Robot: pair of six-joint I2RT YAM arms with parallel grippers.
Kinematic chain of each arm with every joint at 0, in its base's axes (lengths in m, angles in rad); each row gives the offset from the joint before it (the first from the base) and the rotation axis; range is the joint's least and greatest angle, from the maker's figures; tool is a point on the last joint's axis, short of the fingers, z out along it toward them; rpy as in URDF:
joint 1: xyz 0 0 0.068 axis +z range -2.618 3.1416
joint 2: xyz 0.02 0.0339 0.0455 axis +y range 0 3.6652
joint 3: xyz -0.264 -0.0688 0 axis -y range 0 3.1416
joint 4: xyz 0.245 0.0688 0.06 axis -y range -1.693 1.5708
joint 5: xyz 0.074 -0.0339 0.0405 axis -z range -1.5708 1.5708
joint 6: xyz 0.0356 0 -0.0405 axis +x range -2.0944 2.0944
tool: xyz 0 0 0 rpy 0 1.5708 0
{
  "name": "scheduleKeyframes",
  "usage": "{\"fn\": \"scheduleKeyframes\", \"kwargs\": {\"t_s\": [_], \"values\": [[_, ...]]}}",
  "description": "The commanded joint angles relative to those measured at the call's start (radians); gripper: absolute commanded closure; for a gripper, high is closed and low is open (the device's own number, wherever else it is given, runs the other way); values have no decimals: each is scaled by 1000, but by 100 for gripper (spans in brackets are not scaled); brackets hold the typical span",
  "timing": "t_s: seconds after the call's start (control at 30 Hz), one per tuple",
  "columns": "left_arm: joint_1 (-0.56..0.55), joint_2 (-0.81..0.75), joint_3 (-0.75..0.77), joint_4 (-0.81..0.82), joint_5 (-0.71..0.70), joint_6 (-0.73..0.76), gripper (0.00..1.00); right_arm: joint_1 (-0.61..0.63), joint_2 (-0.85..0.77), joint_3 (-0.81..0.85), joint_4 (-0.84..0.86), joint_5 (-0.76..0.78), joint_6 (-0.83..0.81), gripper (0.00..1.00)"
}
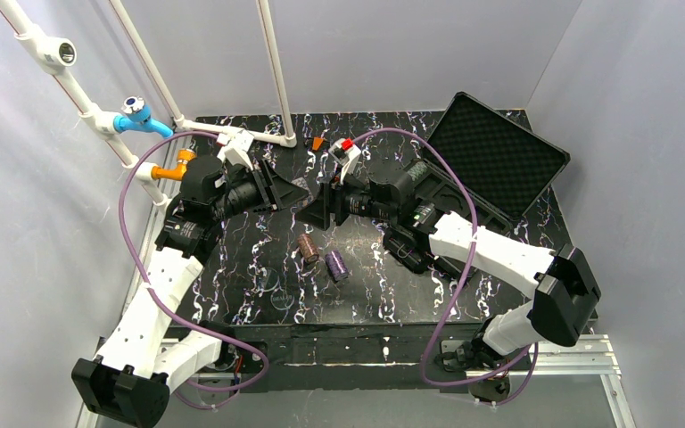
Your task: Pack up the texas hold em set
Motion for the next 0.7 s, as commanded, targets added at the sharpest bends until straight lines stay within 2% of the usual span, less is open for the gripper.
{"fn": "scheduleKeyframes", "kwargs": {"t_s": [0.0, 0.17, 0.47, 0.53, 0.67], "values": [[2, -13, 1, 64, 38, -13, 100, 8, -33, 7, 82, 12, -23, 38], [1, -19, -3, 57, 35, -14, 100, 11, -37, 2, 98, 21, -25, 48], [1, -15, -5, 53, 38, -12, 100, 15, -31, -1, 74, 16, -31, 91], [1, -12, -3, 51, 38, -11, 95, 15, -36, -6, 69, 22, -33, 99], [1, -4, 0, 47, 38, -7, 77, 16, -48, -18, 65, 32, -35, 99]]}}
